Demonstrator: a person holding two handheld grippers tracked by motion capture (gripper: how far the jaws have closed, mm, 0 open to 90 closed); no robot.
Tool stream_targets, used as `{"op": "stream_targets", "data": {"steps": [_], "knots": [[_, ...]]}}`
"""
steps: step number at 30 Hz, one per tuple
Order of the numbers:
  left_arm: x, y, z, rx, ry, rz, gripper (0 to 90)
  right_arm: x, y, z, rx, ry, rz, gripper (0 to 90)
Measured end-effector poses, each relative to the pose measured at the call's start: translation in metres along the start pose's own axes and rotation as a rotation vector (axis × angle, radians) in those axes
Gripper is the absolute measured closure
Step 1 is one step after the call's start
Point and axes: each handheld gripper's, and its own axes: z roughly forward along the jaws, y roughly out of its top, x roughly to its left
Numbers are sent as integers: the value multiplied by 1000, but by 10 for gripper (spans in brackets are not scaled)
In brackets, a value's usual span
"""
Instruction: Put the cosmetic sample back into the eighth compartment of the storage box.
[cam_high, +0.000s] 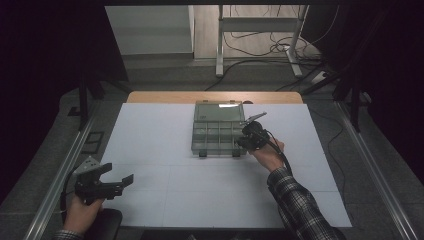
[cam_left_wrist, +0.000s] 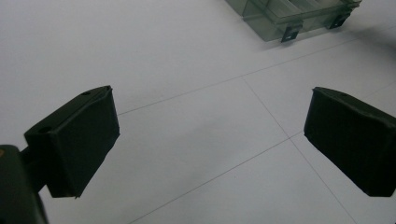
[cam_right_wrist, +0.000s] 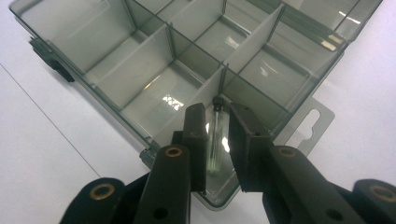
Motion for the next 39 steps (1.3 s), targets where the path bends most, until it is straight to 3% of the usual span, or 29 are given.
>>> {"op": "stream_targets", "data": {"steps": [15,39], "knots": [[-1,0,0,-1,0,5,37,4,-2,-10,-38,5,-8,598],[-1,0,0,-1,-2,6,37,10,-7,-20,-51,34,2,432]]}}
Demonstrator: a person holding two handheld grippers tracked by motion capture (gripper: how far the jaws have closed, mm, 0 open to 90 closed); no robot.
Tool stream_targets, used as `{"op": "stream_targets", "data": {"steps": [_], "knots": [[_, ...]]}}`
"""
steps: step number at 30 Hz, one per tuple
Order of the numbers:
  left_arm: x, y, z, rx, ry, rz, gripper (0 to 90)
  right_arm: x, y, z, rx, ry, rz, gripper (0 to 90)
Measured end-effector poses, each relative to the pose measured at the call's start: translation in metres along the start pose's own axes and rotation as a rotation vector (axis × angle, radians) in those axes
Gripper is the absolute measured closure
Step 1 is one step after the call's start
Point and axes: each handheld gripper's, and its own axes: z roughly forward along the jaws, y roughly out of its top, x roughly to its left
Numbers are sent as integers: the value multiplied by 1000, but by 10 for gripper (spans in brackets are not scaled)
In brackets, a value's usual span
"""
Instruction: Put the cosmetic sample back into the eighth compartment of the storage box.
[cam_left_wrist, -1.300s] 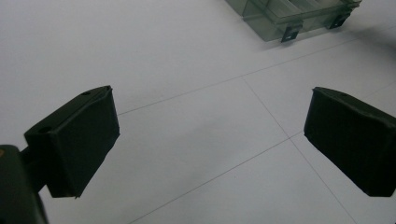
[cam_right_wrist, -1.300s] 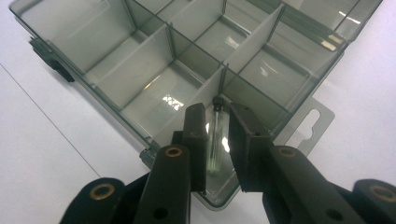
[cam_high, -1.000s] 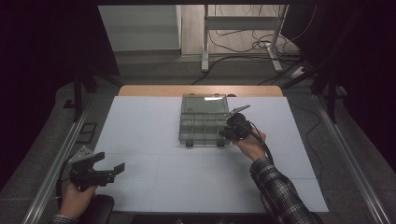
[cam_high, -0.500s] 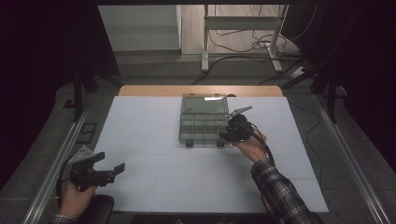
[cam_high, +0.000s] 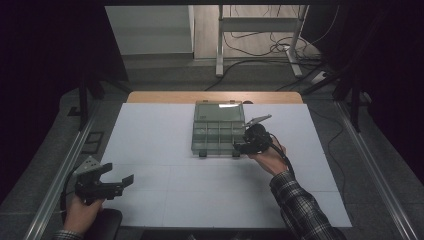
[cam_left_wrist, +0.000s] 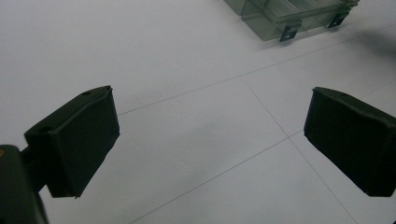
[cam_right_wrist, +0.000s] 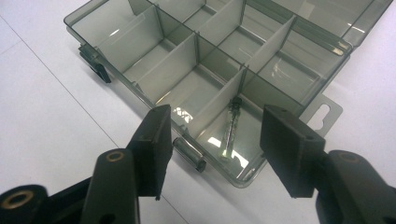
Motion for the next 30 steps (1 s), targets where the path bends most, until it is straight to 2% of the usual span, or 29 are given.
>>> {"op": "stream_targets", "data": {"steps": [18,30], "knots": [[0,0,0,0,0,0,38,6,-2,-13,-1,22,1,309],[0,0,0,0,-1,-1,38,8,-8,-20,-9,35,2,281]]}}
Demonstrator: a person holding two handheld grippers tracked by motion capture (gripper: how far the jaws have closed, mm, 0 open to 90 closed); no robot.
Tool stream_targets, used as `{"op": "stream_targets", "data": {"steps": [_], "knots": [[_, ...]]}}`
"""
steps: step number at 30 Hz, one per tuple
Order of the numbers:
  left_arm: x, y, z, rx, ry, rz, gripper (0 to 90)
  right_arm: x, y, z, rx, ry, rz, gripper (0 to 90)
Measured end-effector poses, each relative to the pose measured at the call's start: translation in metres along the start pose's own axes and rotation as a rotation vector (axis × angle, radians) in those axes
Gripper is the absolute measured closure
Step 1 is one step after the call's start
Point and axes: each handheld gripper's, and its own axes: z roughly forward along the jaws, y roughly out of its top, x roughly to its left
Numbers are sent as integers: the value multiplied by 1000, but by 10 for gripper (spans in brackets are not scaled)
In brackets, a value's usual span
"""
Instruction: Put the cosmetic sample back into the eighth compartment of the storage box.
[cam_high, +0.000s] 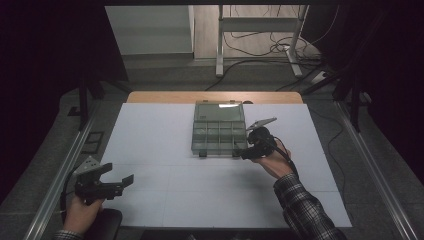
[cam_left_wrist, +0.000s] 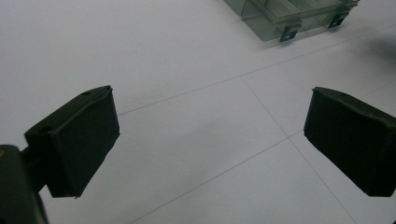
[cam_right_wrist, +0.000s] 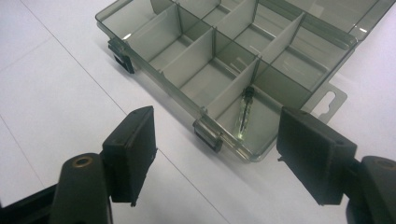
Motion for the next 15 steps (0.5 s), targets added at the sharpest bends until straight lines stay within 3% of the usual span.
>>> {"op": "stream_targets", "data": {"steps": [15], "knots": [[0,0,0,1,1,3,38,7,-9,-4,12,5,-9,144]]}}
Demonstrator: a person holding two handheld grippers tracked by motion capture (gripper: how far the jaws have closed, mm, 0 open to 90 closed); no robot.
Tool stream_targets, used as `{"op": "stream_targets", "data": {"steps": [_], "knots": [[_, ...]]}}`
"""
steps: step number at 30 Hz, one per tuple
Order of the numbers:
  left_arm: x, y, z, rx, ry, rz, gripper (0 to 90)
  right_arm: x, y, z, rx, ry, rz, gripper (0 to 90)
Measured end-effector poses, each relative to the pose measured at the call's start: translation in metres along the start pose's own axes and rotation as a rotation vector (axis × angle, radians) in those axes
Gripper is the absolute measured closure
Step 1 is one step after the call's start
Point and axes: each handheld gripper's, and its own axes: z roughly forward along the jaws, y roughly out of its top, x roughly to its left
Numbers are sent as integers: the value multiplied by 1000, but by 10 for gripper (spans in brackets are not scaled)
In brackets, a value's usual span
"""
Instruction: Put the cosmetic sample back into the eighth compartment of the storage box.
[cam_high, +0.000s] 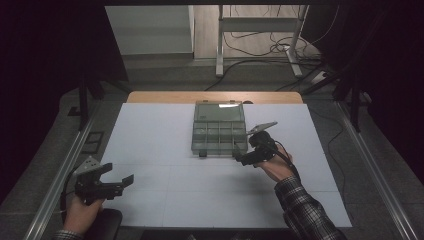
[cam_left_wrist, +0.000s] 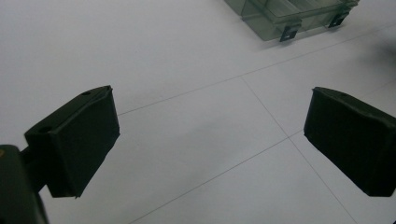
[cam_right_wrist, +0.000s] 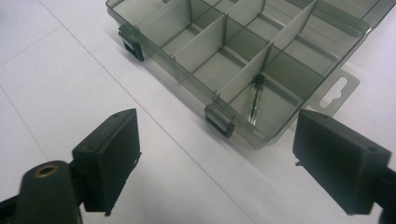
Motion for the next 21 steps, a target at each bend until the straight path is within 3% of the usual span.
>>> {"op": "stream_targets", "data": {"steps": [21], "knots": [[0,0,0,-1,1,1,38,8,-15,-10,-8,-26,-28,14]]}}
